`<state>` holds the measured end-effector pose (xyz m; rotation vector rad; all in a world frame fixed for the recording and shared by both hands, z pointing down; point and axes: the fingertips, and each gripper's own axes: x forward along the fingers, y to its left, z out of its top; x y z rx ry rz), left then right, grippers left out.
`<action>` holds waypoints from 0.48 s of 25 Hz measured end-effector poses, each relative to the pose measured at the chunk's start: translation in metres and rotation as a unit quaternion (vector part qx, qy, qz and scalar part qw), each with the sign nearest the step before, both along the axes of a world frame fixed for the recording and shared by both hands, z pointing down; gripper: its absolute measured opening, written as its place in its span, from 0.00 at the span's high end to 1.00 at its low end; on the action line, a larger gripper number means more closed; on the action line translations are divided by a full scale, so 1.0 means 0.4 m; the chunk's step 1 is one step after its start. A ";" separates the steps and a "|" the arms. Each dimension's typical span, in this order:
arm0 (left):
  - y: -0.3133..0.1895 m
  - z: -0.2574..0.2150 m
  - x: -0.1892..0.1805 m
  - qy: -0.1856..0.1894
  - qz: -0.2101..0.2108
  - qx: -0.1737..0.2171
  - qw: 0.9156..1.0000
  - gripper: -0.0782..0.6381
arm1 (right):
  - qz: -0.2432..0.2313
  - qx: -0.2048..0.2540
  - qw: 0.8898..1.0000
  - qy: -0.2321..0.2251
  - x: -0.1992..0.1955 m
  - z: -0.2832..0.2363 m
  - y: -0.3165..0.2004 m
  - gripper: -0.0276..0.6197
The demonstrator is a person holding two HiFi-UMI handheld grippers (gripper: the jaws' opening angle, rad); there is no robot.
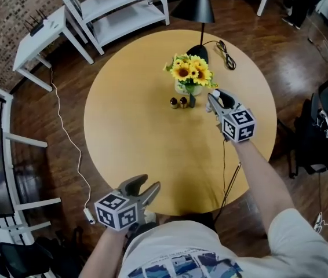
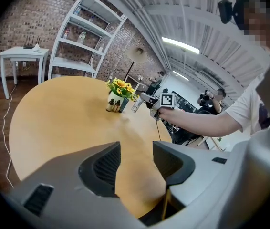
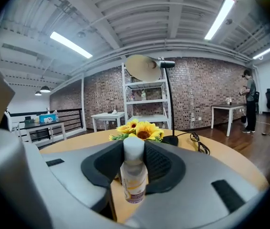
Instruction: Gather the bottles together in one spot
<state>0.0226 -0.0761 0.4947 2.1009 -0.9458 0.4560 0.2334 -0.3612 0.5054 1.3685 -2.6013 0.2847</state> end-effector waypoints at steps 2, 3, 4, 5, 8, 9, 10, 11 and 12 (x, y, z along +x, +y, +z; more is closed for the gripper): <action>-0.005 0.005 0.009 0.001 0.000 -0.006 1.000 0.62 | 0.002 0.001 1.000 -0.002 -0.011 0.029 -0.027 0.78; -0.005 0.009 0.013 0.001 0.001 -0.008 1.000 0.62 | 0.003 0.003 1.000 0.001 -0.015 0.043 -0.038 0.78; -0.006 0.015 0.015 0.000 0.001 -0.011 1.000 0.62 | 0.004 0.005 1.000 0.003 -0.018 0.056 -0.047 0.78; -0.007 0.021 0.015 -0.001 0.000 -0.015 1.000 0.62 | 0.006 0.007 1.000 0.006 -0.020 0.067 -0.055 0.77; -0.008 0.040 0.009 -0.002 -0.006 -0.023 1.000 0.62 | 0.009 0.013 1.000 0.009 -0.030 0.091 -0.072 0.77; -0.009 0.045 0.008 -0.001 -0.006 -0.025 1.000 0.62 | 0.008 0.014 1.000 0.010 -0.033 0.097 -0.075 0.77; -0.010 0.050 0.008 -0.001 -0.006 -0.026 1.000 0.62 | 0.007 0.016 1.000 0.011 -0.035 0.103 -0.079 0.77; -0.013 0.054 0.009 -0.001 -0.006 -0.027 1.000 0.62 | 0.008 0.018 1.000 0.012 -0.036 0.108 -0.081 0.77; -0.016 0.058 0.010 0.000 -0.005 -0.027 1.000 0.62 | 0.008 0.020 1.000 0.012 -0.036 0.112 -0.084 0.77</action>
